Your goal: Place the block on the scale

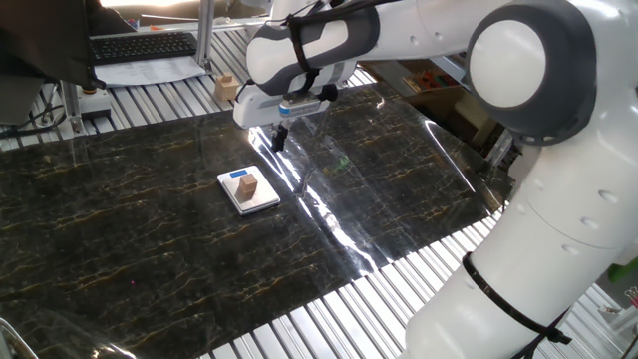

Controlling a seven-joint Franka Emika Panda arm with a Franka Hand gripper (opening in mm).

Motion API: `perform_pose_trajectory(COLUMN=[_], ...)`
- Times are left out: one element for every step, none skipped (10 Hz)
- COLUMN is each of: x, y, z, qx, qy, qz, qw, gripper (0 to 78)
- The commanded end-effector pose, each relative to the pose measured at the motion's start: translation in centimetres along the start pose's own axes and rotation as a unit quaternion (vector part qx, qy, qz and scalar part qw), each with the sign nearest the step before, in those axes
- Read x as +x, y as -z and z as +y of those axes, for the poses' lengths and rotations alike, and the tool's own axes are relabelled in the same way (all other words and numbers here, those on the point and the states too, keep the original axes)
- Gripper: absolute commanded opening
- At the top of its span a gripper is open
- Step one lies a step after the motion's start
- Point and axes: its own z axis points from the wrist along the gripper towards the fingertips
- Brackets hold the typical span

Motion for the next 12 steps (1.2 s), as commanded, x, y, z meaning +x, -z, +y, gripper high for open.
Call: perform_pose_trajectory(x=[0.8, 1.2, 1.5, 1.5, 1.8, 1.6, 1.3, 1.1, 1.0, 0.9, 0.8, 0.7], y=[1.9, 2.5, 2.9, 2.9, 3.9, 4.8, 6.0, 7.1, 7.4, 7.9, 8.0, 8.0], z=[-0.1, 0.2, 0.4, 0.4, 0.8, 1.0, 1.0, 0.9, 0.9, 0.6, 0.4, 0.4], qx=[0.003, 0.004, 0.004, 0.004, 0.002, 0.002, 0.002, 0.002, 0.002, 0.001, 0.001, -0.001], qy=[-0.002, -0.008, -0.010, -0.010, -0.009, -0.011, -0.011, -0.010, -0.008, -0.005, -0.004, -0.006], qz=[0.006, 0.008, 0.008, 0.008, 0.008, 0.010, 0.015, 0.018, 0.018, 0.015, 0.008, 0.008], qw=[1.0000, 0.9999, 0.9999, 0.9999, 0.9999, 0.9999, 0.9998, 0.9998, 0.9998, 0.9999, 1.0000, 1.0000], gripper=[2.3, 2.3, 2.3, 2.3, 2.3, 2.3, 2.3, 2.3, 2.3, 2.3, 2.3, 2.3])
